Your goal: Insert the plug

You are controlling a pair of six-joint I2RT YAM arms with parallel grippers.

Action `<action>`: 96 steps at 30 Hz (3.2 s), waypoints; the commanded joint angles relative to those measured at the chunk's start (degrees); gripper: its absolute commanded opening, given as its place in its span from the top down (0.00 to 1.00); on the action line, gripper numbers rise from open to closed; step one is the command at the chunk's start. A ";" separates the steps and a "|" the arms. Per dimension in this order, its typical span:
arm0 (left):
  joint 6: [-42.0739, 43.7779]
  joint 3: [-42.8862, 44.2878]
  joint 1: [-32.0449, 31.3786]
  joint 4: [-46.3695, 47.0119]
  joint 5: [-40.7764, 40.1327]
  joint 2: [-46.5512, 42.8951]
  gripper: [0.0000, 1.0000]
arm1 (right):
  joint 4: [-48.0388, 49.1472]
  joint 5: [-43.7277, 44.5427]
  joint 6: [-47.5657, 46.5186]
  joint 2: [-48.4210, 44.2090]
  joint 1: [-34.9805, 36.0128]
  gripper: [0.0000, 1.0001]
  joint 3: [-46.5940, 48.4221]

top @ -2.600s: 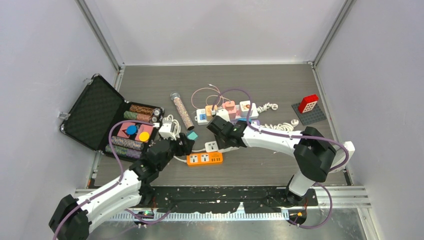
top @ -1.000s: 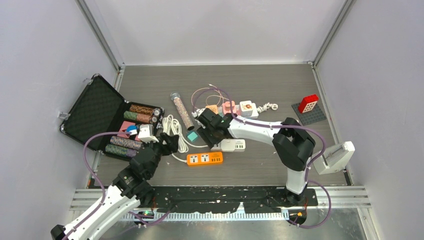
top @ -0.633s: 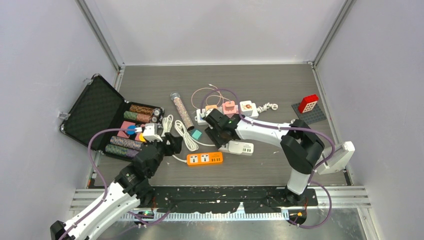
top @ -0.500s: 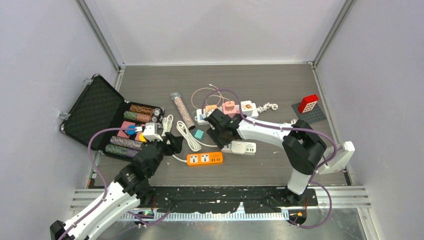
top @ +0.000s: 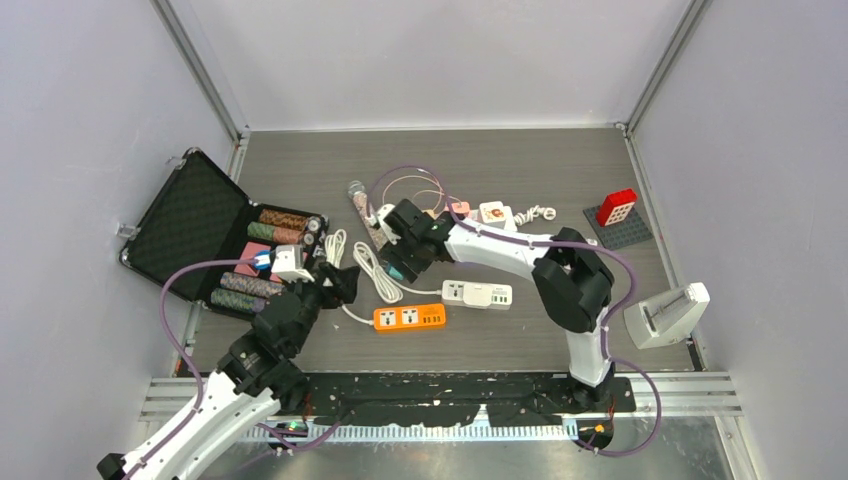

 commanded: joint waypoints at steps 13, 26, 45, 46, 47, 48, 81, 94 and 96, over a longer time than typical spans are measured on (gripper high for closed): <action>1.10 3.27 0.24 -3.04 -2.42 -2.43 0.25 | -0.05 -10.53 -11.70 10.52 -0.76 0.33 12.22; 1.06 3.76 0.17 -3.70 -1.77 -3.11 0.25 | -5.07 -10.95 -8.04 5.85 -1.65 0.80 13.72; 8.93 7.18 0.17 0.88 11.15 -2.26 0.22 | 18.74 -18.54 47.53 -32.28 -2.21 0.79 -16.61; 8.28 7.76 0.15 0.93 12.86 -1.31 0.22 | 23.17 -17.10 54.74 -33.64 -2.20 0.80 -20.41; 7.90 8.22 0.17 1.46 15.38 -0.43 0.24 | 24.97 -15.94 58.50 -36.37 -2.11 0.81 -22.08; 7.88 8.55 0.13 2.34 17.98 0.51 0.25 | 28.49 -13.05 65.50 -37.66 -2.02 0.83 -25.67; 10.16 16.49 -11.87 33.90 7.25 32.15 0.22 | 35.17 1.55 102.97 -46.65 -1.48 0.87 -35.43; 10.98 19.87 -11.96 32.21 6.23 36.75 0.36 | 36.05 -0.27 101.41 -46.74 -1.49 0.87 -35.57; 10.73 20.14 -11.96 32.14 6.14 37.18 0.38 | 35.97 -1.73 101.02 -46.25 -1.48 0.87 -35.51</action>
